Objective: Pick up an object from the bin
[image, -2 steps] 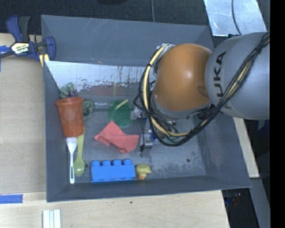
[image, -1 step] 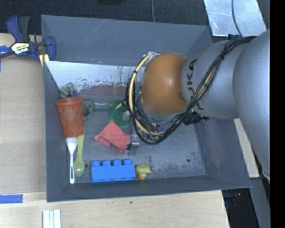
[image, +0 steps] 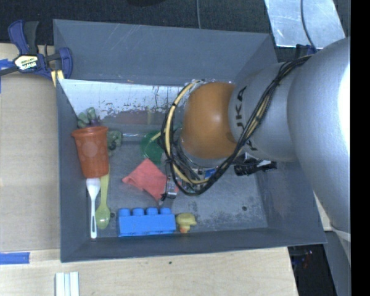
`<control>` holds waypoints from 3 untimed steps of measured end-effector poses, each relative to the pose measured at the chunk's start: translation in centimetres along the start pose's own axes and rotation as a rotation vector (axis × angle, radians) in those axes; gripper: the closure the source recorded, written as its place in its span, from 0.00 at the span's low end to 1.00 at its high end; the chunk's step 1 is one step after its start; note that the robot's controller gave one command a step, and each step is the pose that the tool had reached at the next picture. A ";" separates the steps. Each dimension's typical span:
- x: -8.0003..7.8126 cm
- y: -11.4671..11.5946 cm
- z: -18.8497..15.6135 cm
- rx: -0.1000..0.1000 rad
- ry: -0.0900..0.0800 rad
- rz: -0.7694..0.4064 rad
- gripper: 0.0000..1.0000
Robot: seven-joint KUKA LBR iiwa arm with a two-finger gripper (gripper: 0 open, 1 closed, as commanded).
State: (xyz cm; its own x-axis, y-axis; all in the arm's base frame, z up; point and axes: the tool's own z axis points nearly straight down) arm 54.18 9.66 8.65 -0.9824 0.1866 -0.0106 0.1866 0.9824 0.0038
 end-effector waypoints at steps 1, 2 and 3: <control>2.0 0.4 1.3 0.000 0.002 -0.105 1.00; 2.0 0.4 1.3 0.000 0.002 -0.105 1.00; 2.6 0.2 -6.1 0.001 0.006 -0.126 1.00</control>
Offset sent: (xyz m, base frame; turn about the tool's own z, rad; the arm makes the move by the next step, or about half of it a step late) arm 0.0000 0.0000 0.0000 0.0000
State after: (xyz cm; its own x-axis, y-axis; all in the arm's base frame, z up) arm 51.59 10.30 14.68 -0.9981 0.0616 -0.0046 0.0616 0.9981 0.0017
